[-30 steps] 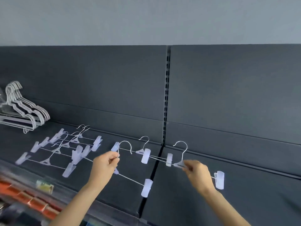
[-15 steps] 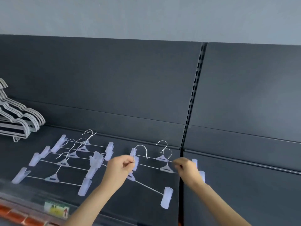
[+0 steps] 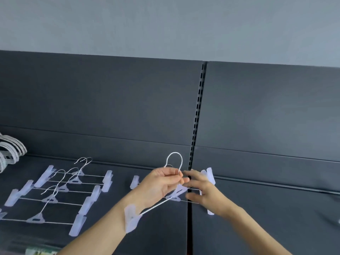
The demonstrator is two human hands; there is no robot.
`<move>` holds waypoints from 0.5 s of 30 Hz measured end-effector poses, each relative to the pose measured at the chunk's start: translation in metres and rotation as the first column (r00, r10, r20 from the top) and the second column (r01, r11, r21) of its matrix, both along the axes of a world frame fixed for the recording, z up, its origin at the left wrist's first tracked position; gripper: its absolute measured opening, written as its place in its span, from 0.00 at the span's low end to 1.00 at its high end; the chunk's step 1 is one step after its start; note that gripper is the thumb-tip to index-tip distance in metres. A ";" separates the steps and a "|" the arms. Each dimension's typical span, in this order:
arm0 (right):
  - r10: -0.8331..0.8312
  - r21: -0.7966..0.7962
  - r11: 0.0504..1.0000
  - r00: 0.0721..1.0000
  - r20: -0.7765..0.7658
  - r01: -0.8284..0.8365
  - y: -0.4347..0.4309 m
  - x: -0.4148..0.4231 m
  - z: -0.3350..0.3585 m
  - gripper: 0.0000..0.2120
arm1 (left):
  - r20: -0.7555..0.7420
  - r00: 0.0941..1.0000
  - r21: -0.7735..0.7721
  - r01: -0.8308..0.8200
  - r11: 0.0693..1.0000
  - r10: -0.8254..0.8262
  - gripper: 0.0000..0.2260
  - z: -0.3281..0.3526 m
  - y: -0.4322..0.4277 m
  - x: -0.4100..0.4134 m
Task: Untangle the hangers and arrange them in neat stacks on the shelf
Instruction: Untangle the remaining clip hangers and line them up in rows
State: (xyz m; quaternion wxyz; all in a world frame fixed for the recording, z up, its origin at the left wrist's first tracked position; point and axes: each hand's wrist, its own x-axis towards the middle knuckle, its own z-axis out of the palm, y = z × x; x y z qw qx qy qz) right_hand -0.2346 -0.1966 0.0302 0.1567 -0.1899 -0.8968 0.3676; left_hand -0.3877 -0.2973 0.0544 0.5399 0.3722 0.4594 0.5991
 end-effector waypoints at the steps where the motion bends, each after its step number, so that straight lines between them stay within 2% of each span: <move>1: -0.018 0.047 0.999 1.000 0.012 0.017 0.001 0.003 0.000 0.09 | -0.008 1.000 -0.022 0.018 1.000 -0.018 0.09 -0.002 -0.001 -0.003; 2: -0.041 0.118 0.992 0.999 0.011 0.039 0.003 0.005 -0.002 0.04 | -0.035 0.999 -0.045 0.040 0.998 -0.041 0.08 -0.004 -0.002 -0.007; 5: -0.105 0.319 0.943 0.994 0.033 0.089 0.001 0.008 -0.002 0.08 | -0.205 0.977 -0.132 0.029 0.991 -0.056 0.04 -0.006 -0.006 -0.018; 8: -0.145 0.250 0.958 0.989 -0.015 0.144 -0.004 0.004 -0.001 0.07 | -0.279 0.960 -0.216 -0.070 0.974 0.007 0.05 -0.006 -0.009 -0.025; 11: -0.245 0.225 0.940 0.967 -0.071 0.255 -0.008 -0.004 -0.010 0.07 | -0.359 0.928 -0.341 -0.028 0.939 -0.102 0.08 0.000 -0.017 -0.029; 13: -0.325 0.124 0.936 0.943 -0.069 0.331 -0.011 -0.007 -0.021 0.08 | -0.557 0.801 -0.413 -0.037 0.910 -0.220 0.09 -0.001 -0.023 -0.030; 15: -0.357 0.032 0.933 0.933 -0.045 0.359 -0.017 -0.011 -0.034 0.08 | -0.792 0.555 -0.382 -0.124 0.916 -0.255 0.09 -0.014 -0.026 -0.028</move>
